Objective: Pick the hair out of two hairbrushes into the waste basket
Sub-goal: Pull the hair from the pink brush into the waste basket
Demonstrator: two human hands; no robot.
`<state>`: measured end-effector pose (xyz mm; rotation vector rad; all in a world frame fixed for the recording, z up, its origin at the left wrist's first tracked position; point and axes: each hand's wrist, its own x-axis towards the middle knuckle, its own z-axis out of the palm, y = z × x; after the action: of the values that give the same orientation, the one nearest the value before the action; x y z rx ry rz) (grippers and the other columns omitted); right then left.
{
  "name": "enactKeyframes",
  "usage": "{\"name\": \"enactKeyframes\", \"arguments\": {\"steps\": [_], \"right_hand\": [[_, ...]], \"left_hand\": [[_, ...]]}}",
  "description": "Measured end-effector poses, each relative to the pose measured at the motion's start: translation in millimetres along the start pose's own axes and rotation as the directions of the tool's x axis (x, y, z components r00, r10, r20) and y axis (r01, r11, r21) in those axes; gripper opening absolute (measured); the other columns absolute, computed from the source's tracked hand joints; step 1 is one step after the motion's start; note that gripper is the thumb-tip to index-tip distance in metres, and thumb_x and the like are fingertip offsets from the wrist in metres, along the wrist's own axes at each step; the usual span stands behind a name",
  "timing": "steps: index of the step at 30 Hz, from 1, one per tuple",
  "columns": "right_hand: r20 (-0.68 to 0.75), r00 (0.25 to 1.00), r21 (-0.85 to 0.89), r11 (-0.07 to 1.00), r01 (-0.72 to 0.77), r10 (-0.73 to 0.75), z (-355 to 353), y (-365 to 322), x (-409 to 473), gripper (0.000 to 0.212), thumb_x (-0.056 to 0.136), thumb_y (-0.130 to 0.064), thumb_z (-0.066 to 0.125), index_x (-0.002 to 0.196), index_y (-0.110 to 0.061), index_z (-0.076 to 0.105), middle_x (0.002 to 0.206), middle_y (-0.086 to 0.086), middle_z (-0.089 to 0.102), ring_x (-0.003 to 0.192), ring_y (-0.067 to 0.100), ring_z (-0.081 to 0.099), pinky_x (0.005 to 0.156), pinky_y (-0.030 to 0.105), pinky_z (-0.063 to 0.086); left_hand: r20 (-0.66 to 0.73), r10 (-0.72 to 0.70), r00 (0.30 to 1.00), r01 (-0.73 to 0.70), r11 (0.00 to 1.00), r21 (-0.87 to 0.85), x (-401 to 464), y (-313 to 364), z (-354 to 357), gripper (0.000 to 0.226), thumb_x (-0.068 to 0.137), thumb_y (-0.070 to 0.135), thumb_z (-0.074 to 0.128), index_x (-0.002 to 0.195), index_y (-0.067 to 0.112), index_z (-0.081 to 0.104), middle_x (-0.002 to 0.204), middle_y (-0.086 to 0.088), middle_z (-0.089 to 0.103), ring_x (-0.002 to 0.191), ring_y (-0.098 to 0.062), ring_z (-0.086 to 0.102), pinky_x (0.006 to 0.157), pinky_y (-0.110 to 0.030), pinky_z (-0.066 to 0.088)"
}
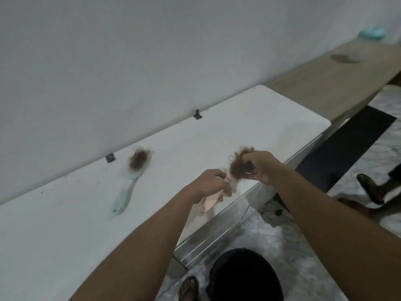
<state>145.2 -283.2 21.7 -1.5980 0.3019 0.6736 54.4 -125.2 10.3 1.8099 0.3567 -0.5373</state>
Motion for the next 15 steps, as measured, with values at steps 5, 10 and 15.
{"name": "enactKeyframes", "arguments": {"steps": [5,10,15], "right_hand": [[-0.074,0.997,0.053,0.999,-0.012,0.016,-41.1,17.2,-12.9,0.029,0.084,0.006,0.054,0.112,0.004,0.060,0.100,0.021,0.065,0.085,0.032,0.066,0.076,0.043,0.058],[-0.061,0.998,0.045,0.999,-0.029,0.032,-80.0,39.9,-18.5,0.035,0.083,0.004,0.061,0.118,0.001,0.060,0.109,0.023,0.070,0.098,0.037,0.069,0.087,0.052,0.056],[-0.090,0.996,0.060,0.998,-0.006,0.011,-109.7,68.4,-26.1,0.052,0.084,0.004,0.065,0.132,-0.008,0.050,0.122,0.020,0.062,0.097,0.032,0.067,0.066,0.039,0.059]], "left_hand": [[0.080,-0.005,0.997,0.011,0.997,-0.073,10.9,6.1,41.1,0.009,0.090,0.009,0.062,0.097,0.003,0.059,0.070,-0.015,0.065,0.048,-0.022,0.057,0.050,-0.030,0.047],[0.141,-0.007,0.990,0.015,0.998,-0.054,17.6,4.3,72.7,0.020,0.092,0.004,0.058,0.111,0.005,0.053,0.082,-0.016,0.067,0.053,-0.027,0.064,0.051,-0.031,0.050],[0.191,-0.039,0.981,0.049,0.998,-0.048,24.6,-1.3,101.3,0.028,0.089,0.002,0.055,0.117,0.006,0.053,0.079,-0.017,0.065,0.056,-0.029,0.065,0.051,-0.031,0.049]]}}
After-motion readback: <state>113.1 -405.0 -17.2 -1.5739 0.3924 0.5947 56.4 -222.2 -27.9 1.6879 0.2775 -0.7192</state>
